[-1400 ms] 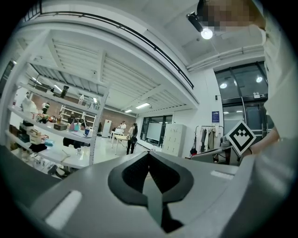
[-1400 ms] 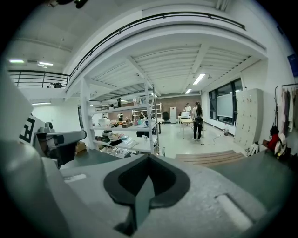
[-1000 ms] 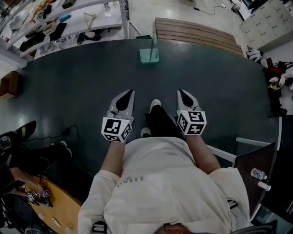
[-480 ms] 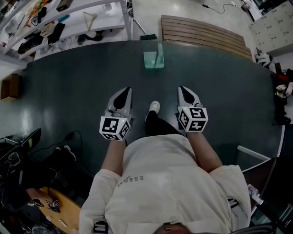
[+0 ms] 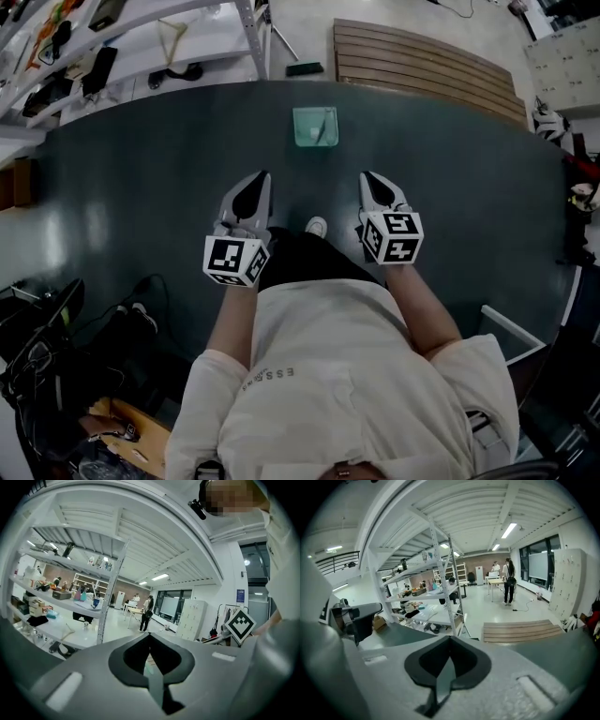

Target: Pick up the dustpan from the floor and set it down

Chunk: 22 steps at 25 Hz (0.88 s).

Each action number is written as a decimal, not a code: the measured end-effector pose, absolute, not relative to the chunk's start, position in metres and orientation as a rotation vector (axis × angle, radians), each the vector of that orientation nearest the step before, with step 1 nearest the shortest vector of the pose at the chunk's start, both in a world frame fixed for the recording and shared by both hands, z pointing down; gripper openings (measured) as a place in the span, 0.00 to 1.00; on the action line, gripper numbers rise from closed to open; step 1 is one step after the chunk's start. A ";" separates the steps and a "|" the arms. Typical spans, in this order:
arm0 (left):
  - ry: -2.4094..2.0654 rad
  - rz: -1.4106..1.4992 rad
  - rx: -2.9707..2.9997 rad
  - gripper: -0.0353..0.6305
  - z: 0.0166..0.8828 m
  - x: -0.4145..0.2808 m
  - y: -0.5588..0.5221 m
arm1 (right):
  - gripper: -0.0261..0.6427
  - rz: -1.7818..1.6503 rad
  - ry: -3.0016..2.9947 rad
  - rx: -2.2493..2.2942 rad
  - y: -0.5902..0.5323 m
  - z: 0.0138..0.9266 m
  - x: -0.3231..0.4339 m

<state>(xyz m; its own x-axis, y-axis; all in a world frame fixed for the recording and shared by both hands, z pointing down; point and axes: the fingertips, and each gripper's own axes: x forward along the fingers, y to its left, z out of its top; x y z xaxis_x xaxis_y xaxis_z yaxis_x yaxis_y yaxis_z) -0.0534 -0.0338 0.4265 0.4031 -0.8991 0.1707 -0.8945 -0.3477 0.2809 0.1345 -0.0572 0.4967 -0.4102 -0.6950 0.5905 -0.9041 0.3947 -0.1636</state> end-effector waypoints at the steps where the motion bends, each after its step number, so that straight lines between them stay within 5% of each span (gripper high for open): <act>1: -1.545 -0.014 2.331 0.07 0.432 -0.053 -0.043 | 0.03 0.668 -2.213 1.363 -0.065 0.504 0.130; 10: -1.427 0.010 2.308 0.07 0.486 -0.052 -0.134 | 0.03 0.753 -2.033 1.317 -0.150 0.584 0.098; 11: -1.416 0.029 2.317 0.07 0.493 -0.053 -0.145 | 0.12 0.772 -2.019 1.299 -0.158 0.593 0.092; 16: -1.408 0.120 2.339 0.07 0.522 -0.067 -0.192 | 0.23 0.816 -1.952 1.278 -0.193 0.633 0.076; 19: -1.386 0.135 2.339 0.07 0.535 -0.070 -0.214 | 0.41 0.851 -1.879 1.289 -0.214 0.664 0.075; 22: -1.344 0.156 2.348 0.07 0.550 -0.069 -0.226 | 0.43 0.925 -1.821 1.299 -0.229 0.695 0.068</act>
